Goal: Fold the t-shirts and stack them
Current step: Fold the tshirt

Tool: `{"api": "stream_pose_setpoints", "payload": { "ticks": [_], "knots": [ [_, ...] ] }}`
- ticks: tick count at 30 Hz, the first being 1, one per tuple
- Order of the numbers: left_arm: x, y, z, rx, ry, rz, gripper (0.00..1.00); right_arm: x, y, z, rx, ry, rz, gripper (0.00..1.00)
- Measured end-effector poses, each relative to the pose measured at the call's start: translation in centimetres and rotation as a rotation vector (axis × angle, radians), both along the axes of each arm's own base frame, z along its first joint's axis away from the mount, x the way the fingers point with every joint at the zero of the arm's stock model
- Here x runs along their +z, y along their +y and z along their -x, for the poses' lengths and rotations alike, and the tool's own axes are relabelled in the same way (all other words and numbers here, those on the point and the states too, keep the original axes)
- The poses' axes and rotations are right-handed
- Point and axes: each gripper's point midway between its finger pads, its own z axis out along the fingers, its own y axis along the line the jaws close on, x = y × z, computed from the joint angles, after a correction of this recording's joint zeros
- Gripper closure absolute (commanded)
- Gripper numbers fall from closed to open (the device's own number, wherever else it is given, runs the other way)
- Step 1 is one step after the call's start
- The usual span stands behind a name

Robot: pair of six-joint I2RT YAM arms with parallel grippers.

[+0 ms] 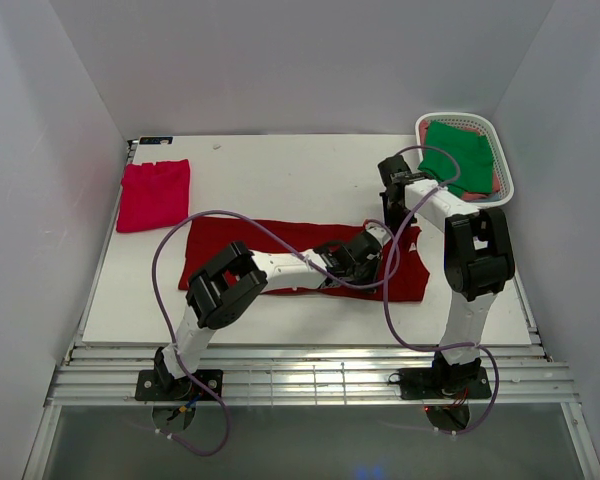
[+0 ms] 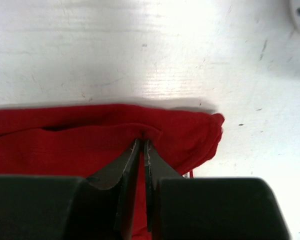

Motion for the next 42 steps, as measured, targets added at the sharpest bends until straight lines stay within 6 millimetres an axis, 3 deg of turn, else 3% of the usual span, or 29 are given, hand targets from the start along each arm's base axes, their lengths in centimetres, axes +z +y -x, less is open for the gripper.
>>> {"api": "stream_pose_setpoints", "payload": {
  "ticks": [8,14,19,22,26,29,34,38,42],
  "knots": [
    [0.0,-0.2,0.5,-0.009,0.001,0.001,1.00,3.2,-0.2,-3.0,0.000,-0.091,0.002,0.86],
    [0.0,-0.2,0.5,-0.009,0.001,0.001,1.00,2.5,-0.4,-3.1,-0.005,-0.069,0.010,0.69],
    [0.1,-0.2,0.6,-0.014,-0.002,-0.001,1.00,2.1,-0.6,-2.2,-0.007,-0.051,0.015,0.67],
    [0.1,-0.2,0.8,-0.024,-0.002,-0.010,1.00,2.8,-1.0,-0.7,-0.012,-0.045,0.011,0.66],
    [0.2,-0.2,1.2,-0.035,0.000,-0.024,0.95,5.2,-0.9,1.2,-0.022,-0.080,-0.036,0.66],
    [0.4,-0.2,1.3,-0.042,-0.005,-0.036,0.87,5.8,-0.6,2.7,-0.029,-0.088,-0.078,0.66],
    [2.1,-0.8,0.3,-0.038,-0.056,-0.049,0.77,2.7,-0.7,7.6,-0.054,0.019,-0.109,0.66],
    [4.5,-1.5,-1.6,-0.020,-0.118,-0.036,0.76,0.3,-0.9,11.4,-0.078,0.100,-0.131,0.66],
    [3.9,-0.9,-1.9,-0.029,-0.114,-0.066,0.78,0.2,-0.5,12.1,-0.087,0.067,-0.166,0.66]
  ]
}}
